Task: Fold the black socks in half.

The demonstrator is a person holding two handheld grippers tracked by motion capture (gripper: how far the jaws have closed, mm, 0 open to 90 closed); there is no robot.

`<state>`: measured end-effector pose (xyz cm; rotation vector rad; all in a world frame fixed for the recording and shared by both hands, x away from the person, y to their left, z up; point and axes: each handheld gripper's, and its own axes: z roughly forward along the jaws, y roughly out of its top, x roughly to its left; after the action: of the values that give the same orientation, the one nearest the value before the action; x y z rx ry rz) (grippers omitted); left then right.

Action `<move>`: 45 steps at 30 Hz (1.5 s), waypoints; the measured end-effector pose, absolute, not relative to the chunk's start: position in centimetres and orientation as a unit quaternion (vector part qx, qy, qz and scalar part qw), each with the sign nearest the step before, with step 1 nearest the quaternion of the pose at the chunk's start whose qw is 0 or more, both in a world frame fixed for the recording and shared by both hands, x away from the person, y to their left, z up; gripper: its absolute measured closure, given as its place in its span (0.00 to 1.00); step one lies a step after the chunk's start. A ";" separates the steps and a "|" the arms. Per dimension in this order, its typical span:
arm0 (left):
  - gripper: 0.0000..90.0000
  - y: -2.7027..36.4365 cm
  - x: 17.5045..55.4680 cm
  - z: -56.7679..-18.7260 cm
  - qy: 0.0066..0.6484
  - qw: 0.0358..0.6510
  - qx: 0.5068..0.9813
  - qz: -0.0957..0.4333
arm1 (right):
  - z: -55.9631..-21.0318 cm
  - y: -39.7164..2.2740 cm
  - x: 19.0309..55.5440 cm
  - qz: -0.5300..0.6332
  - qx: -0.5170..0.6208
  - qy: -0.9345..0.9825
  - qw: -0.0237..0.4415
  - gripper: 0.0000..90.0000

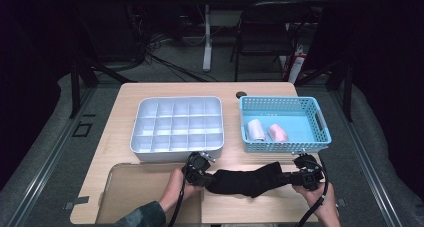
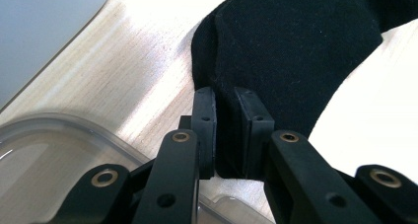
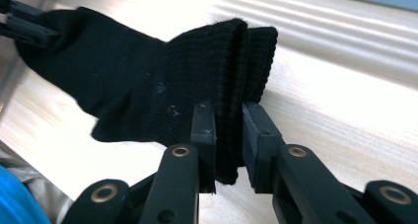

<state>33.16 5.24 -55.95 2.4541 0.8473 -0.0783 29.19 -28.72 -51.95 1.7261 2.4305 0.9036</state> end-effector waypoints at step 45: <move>0.89 4.4 33.0 -56.2 0.317 0.284 0.905 -0.020 | -48.7 -21.7 29.0 0.350 0.471 0.810 -0.003 0.85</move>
<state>33.05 4.38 -56.15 2.4215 0.8478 -0.0528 29.01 -21.68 -48.74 1.4836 2.5487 1.1003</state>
